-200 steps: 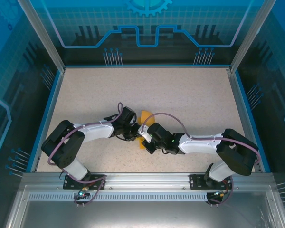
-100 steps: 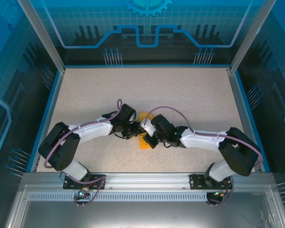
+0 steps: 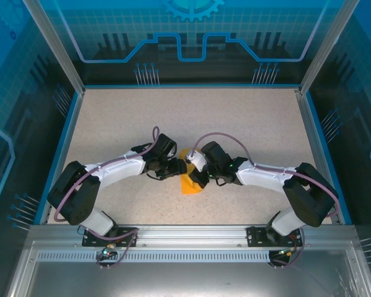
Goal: Fold a paper plane with a square sheet of paper (pick it up from the middle)
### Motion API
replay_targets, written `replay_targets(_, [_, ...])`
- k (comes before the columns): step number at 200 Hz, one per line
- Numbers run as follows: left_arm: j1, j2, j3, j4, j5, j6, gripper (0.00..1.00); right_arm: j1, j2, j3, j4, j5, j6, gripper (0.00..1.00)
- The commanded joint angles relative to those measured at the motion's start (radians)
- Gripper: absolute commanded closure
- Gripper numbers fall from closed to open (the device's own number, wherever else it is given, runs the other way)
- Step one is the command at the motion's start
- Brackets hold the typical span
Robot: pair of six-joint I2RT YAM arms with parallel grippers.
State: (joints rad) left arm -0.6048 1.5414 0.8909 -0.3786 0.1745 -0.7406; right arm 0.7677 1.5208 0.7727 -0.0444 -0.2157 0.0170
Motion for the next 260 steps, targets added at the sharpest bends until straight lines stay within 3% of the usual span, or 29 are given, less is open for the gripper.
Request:
replay_targets(1, [0.006, -0.005, 0.043, -0.034, -0.017, 0.048, 0.43, -0.021, 0.006, 0.02, -0.071, -0.07, -0.04, 1.0])
replay_targets(99, [0.006, 0.087, 0.137, -0.019, 0.021, 0.101, 0.47, -0.064, 0.058, 0.027, -0.153, -0.186, -0.075, 1.0])
replay_targets(260, [0.019, 0.286, 0.35, -0.091, 0.043, 0.217, 0.61, -0.108, 0.11, 0.067, -0.12, -0.167, -0.04, 1.0])
